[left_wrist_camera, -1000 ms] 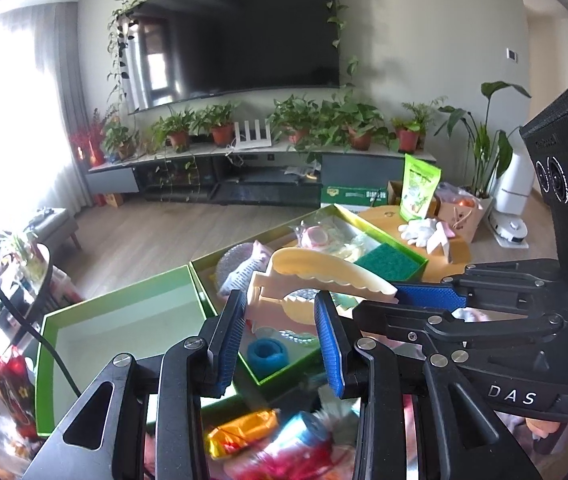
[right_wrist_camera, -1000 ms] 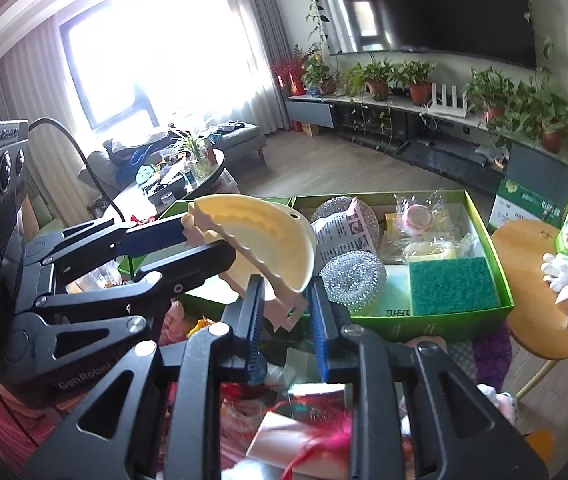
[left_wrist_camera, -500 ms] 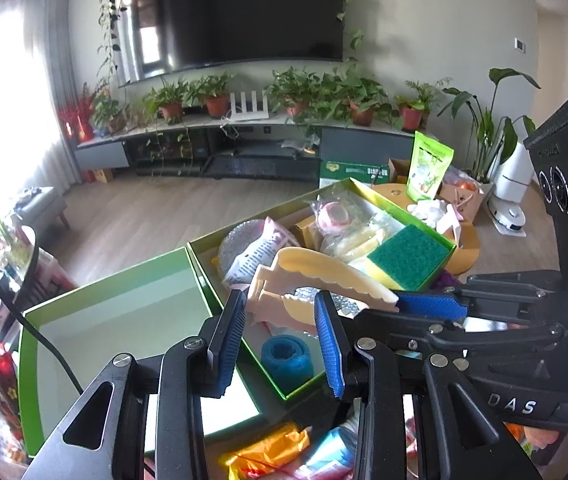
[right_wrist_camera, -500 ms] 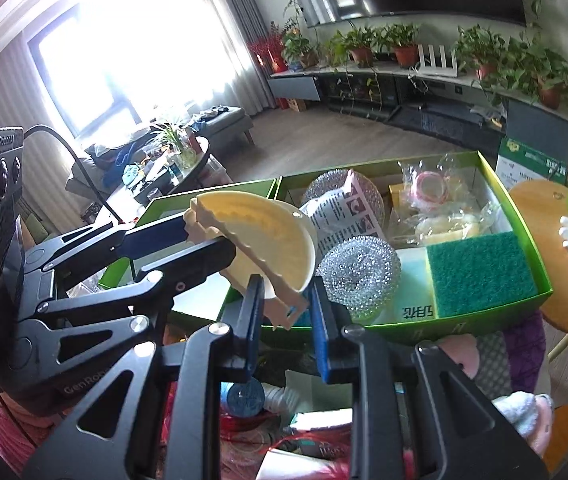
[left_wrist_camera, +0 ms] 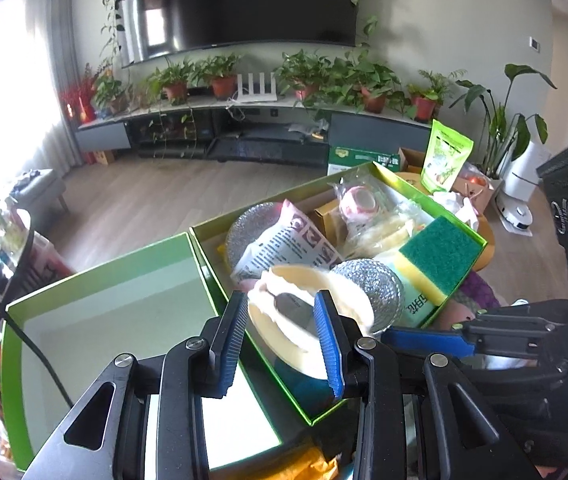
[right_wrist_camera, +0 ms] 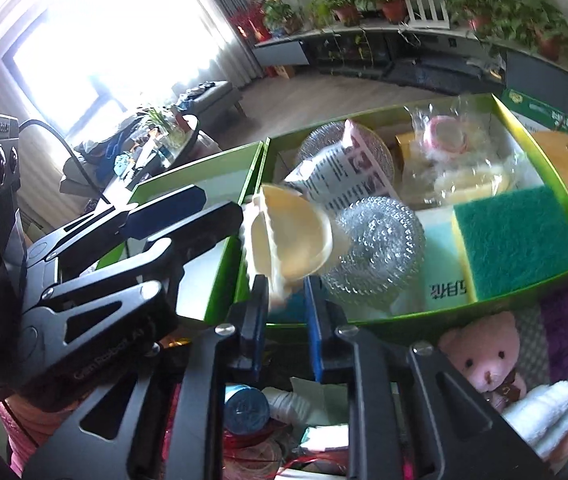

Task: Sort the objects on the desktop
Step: 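Lower the beige dumpling toy into the green box and open the right gripper, then withdraw the right gripper from the box back over the pile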

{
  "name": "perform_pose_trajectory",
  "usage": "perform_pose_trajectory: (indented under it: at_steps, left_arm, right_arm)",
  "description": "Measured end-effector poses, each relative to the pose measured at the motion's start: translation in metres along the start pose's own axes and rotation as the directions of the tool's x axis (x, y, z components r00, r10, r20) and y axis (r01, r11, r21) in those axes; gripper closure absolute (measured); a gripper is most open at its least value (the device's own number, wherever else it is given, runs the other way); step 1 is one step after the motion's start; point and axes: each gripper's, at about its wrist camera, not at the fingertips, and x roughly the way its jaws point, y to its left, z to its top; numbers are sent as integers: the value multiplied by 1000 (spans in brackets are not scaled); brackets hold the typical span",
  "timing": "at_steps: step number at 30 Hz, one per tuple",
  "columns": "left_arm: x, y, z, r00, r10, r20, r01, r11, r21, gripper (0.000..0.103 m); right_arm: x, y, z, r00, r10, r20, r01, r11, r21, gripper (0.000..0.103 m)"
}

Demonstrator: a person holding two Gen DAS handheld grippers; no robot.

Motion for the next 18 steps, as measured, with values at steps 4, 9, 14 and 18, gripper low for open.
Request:
perform_pose_trajectory:
  at_steps: [4, 9, 14, 18]
  left_arm:
    - [0, 0, -2, 1000, -8, 1, 8, 1000, -8, 68]
    - [-10, -2, 0, 1000, -11, 17, 11, 1000, -13, 68]
    - [-20, -7, 3, 1000, -3, 31, 3, 1000, -12, 68]
    - [-29, -10, 5, 999, -17, 42, 19, 999, -39, 68]
  right_arm:
    - [-3, 3, -2, 1000, -12, -12, 12, 1000, -18, 83]
    - [-14, 9, -1, 1000, -28, 9, 29, 999, -43, 83]
    - [-32, 14, -2, 997, -63, 41, 66, 995, -78, 83]
    - [-49, 10, -2, 995, -79, 66, 84, 994, -77, 84]
